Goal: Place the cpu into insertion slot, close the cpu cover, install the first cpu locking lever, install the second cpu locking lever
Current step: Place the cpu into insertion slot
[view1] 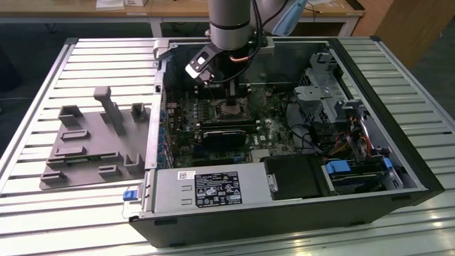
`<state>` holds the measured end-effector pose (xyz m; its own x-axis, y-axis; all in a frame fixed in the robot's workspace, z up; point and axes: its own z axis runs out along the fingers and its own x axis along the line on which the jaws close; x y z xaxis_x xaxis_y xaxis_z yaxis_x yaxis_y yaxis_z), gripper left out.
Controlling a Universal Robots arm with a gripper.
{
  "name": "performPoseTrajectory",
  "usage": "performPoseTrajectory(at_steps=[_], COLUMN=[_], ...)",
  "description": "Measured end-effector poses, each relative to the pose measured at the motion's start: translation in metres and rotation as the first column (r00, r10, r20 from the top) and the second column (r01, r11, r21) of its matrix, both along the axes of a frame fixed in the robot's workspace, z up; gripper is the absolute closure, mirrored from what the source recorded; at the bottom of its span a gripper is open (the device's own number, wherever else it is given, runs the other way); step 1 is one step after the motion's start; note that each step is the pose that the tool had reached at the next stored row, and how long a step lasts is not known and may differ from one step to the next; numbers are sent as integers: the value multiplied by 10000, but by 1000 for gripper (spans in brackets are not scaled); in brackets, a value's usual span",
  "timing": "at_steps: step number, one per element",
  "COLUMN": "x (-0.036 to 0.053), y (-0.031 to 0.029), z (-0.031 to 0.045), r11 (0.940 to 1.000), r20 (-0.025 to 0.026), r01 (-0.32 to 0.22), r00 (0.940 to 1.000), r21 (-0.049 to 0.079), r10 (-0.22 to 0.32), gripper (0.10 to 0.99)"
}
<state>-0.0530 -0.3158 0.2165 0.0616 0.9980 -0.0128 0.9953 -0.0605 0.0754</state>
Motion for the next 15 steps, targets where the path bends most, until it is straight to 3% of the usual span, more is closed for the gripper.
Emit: performPoseTrajectory(at_steps=[15], x=[0], y=[0], z=[329], r11=[10000], r20=[0], r01=[0], r00=[10000], r21=[-1], r10=[0], gripper=[984])
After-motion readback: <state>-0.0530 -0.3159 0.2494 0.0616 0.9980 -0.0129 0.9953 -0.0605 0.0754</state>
